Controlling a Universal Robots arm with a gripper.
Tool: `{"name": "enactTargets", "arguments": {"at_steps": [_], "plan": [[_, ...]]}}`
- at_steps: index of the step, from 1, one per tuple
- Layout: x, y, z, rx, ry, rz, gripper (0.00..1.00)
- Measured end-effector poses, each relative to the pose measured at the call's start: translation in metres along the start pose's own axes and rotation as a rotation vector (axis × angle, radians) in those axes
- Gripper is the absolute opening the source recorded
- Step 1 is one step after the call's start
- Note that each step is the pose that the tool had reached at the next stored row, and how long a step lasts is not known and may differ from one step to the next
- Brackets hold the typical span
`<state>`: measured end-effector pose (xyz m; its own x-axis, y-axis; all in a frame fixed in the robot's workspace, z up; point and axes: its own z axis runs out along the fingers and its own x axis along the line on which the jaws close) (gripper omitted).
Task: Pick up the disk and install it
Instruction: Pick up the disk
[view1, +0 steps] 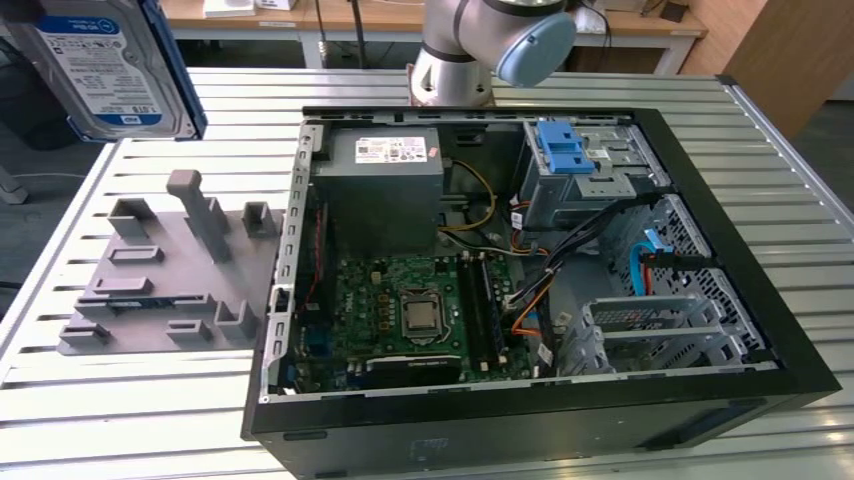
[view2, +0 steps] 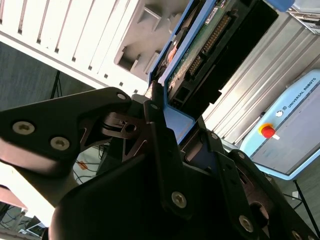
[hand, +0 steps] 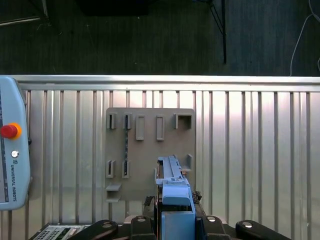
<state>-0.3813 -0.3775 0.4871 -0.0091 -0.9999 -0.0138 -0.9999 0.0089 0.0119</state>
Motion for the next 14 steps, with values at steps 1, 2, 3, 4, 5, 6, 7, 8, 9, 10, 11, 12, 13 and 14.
{"name": "enactTargets", "arguments": {"at_steps": [1, 2, 3, 4, 5, 6, 7, 8, 9, 10, 11, 12, 13, 14], "plan": [[0.0004, -0.0005, 0.0, 0.0, 0.0, 0.0, 0.36], [0.001, -0.0011, 0.0, 0.0, 0.0, 0.0, 0.36], [0.0017, -0.0016, -0.0001, -0.0001, 0.0001, 0.0, 0.36], [0.0025, -0.0021, -0.0001, -0.0001, 0.0001, 0.0, 0.36], [0.0032, -0.0026, -0.0001, 0.0, 0.0, 0.0, 0.36], [0.0039, -0.0031, -0.0001, 0.0, 0.0, 0.0, 0.36], [0.0046, -0.0036, -0.0001, 0.0, 0.0, 0.0, 0.36], [0.0052, -0.0041, -0.0001, 0.0, 0.0, 0.0, 0.36], [0.0057, -0.0047, -0.0001, 0.0, 0.0, 0.0, 0.36], [0.0061, -0.0053, -0.0001, 0.0, 0.0, 0.0, 0.36], [0.0063, -0.0061, -0.0002, 0.0, 0.0, 0.0, 0.36], [0.0066, -0.0068, -0.0002, 0.0, 0.0, 0.0, 0.36], [0.0068, -0.0076, -0.0002, 0.0, 0.0, 0.0, 0.36], [0.0073, -0.0089, -0.0002, 0.0, 0.0, 0.0, 0.36]]}}
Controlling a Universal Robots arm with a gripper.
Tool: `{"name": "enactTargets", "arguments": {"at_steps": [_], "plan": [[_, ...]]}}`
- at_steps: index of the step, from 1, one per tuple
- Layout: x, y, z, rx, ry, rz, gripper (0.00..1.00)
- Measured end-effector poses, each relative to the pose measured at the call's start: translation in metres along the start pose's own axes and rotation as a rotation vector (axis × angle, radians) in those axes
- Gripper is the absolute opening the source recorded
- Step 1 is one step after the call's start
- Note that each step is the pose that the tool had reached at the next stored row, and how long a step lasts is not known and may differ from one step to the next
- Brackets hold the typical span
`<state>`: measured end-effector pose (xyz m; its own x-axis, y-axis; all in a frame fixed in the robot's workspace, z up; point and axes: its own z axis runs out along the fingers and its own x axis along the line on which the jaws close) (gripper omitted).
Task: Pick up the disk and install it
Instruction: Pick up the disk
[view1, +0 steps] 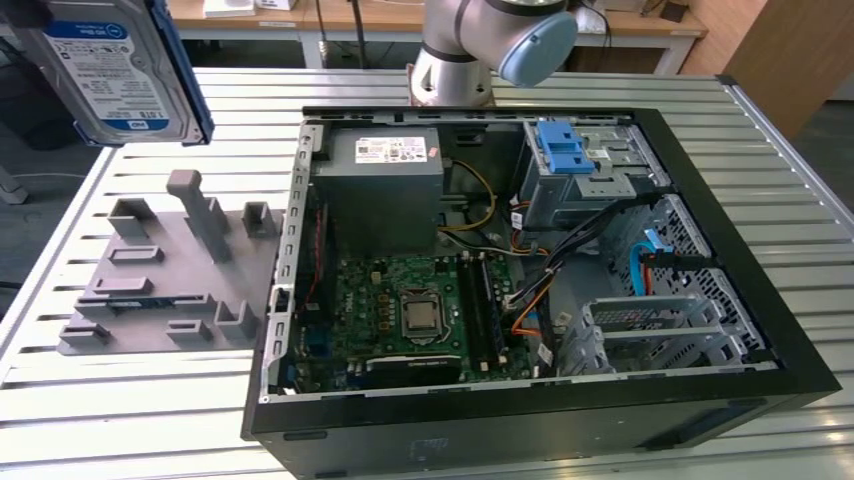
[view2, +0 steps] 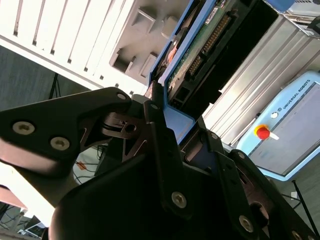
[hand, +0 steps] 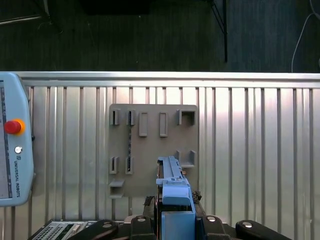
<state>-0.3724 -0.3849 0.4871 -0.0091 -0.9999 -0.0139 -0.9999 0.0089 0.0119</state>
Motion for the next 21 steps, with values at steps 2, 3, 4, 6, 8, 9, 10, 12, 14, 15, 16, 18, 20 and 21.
{"name": "enactTargets", "arguments": {"at_steps": [2, 3, 4, 6, 8, 9, 10, 12, 14, 15, 16, 18, 20, 21], "plan": [[0.0006, -0.0016, 0.0, 0.0, 0.0, 0.0, 0.36], [0.0009, -0.0023, -0.0001, -0.0001, 0.0, 0.0, 0.36], [0.0012, -0.0031, -0.0001, 0.0, 0.0, 0.0, 0.36], [0.0018, -0.0046, -0.0001, -0.0001, 0.0001, 0.0, 0.36], [0.0025, -0.0061, -0.0001, 0.0, 0.0, 0.0, 0.36], [0.0028, -0.007, -0.0001, 0.0, 0.0, 0.0, 0.36], [0.0031, -0.0079, -0.0002, -0.0001, 0.0001, 0.0, 0.36], [0.0038, -0.0097, -0.0002, -0.0001, 0.0, 0.0, 0.36], [0.0045, -0.0115, -0.0002, -0.0001, 0.0, 0.0, 0.36], [0.0048, -0.0123, -0.0002, -0.0001, 0.0, 0.0, 0.36], [0.0051, -0.0131, -0.0003, -0.0002, 0.0, 0.0, 0.36], [0.0058, -0.0146, -0.0003, -0.0001, 0.0, 0.0, 0.36], [0.0063, -0.016, -0.0003, -0.0001, 0.0, 0.0, 0.36], [0.0066, -0.0169, -0.0003, -0.0001, 0.0001, 0.0, 0.36]]}}
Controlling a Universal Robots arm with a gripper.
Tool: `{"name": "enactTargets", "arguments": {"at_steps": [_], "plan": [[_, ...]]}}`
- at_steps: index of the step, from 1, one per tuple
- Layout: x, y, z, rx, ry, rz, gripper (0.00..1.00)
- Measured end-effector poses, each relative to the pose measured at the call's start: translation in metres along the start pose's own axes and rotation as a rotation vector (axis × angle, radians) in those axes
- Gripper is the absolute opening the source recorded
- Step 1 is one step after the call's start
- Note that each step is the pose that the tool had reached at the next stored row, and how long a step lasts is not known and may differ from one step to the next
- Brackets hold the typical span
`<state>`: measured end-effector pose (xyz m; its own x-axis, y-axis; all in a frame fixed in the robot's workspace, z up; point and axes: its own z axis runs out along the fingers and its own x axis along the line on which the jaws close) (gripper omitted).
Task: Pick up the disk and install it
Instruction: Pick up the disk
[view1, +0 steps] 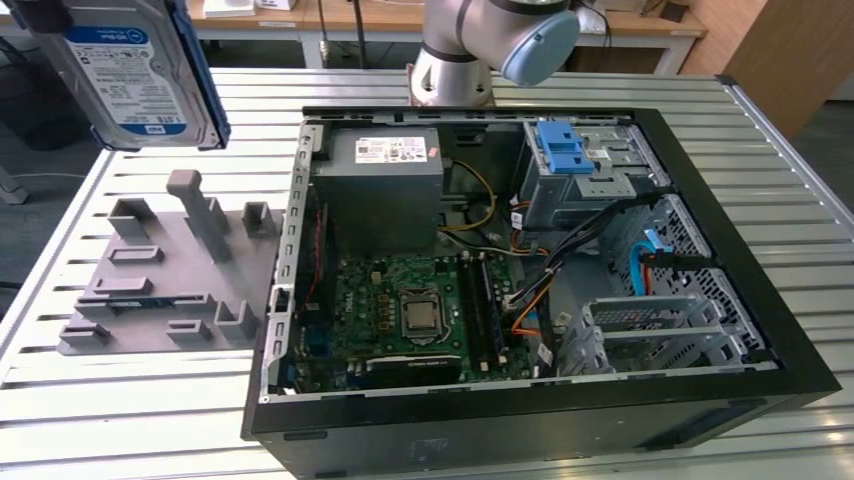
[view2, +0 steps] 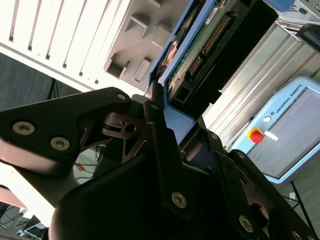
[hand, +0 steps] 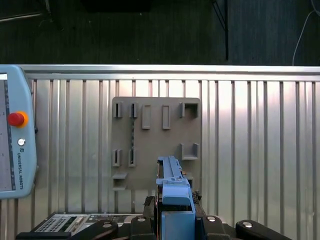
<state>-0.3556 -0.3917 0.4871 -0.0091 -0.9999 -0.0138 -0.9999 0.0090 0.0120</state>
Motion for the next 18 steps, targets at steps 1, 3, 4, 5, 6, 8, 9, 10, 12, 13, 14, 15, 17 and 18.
{"name": "enactTargets", "arguments": {"at_steps": [1, 3, 4, 5, 6, 8, 9, 10, 12, 13, 14, 15, 17, 18], "plan": [[0.0003, -0.0009, 0.0, 0.0, 0.0, 0.0, 0.36], [0.0009, -0.0028, 0.0, 0.0001, -0.0001, 0.0, 0.36], [0.0053, -0.0162, -0.0002, 0.0001, -0.0001, 0.0, 0.36], [0.0056, -0.0171, -0.0003, 0.0, 0.0, 0.0, 0.36], [0.0059, -0.018, -0.0003, 0.0, 0.0, 0.0, 0.36], [0.0066, -0.02, -0.0003, -0.0001, 0.0, 0.0, 0.36], [0.0069, -0.0209, -0.0003, 0.0, 0.0, 0.0, 0.36], [0.0072, -0.0219, -0.0004, -0.0001, 0.0, 0.0, 0.36], [0.0079, -0.0238, -0.0004, 0.0, 0.0, 0.0, 0.36], [0.0082, -0.0247, -0.0004, 0.0, -0.0001, 0.0, 0.36], [0.0085, -0.0257, -0.0004, 0.0, -0.0001, 0.0, 0.36], [0.0088, -0.0267, -0.0005, -0.0001, 0.0, 0.0, 0.36], [0.0094, -0.0286, -0.0005, -0.0001, 0.0, 0.0, 0.36], [0.0098, -0.0296, -0.0005, 0.0, 0.0, 0.0, 0.36]]}}
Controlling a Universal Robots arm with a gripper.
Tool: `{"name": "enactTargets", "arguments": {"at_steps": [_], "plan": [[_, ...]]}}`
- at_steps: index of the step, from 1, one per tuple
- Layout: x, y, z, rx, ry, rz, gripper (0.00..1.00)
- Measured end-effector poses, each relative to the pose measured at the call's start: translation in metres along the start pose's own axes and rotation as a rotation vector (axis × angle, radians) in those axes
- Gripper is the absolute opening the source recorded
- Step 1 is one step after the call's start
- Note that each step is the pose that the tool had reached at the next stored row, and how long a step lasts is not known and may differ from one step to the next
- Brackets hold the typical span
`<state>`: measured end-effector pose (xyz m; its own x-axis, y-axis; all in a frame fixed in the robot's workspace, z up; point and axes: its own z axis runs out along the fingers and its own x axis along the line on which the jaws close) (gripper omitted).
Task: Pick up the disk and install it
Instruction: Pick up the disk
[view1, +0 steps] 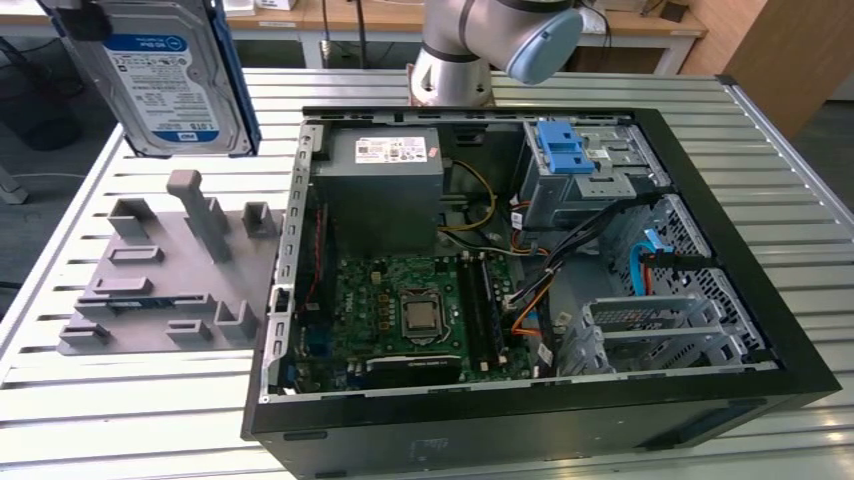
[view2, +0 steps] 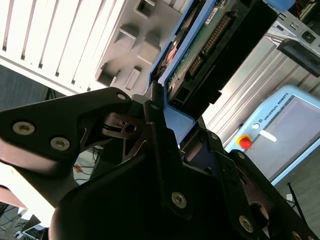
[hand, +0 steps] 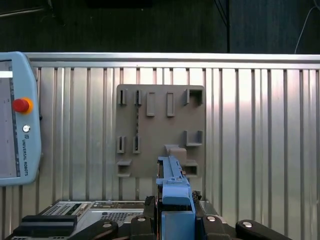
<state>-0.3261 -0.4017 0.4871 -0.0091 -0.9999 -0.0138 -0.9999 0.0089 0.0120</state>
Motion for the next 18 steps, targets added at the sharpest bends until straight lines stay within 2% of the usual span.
{"name": "enactTargets", "arguments": {"at_steps": [18], "plan": [[0.0057, -0.0172, -0.0003, 0.0, 0.0, 0.0, 0.36]]}}
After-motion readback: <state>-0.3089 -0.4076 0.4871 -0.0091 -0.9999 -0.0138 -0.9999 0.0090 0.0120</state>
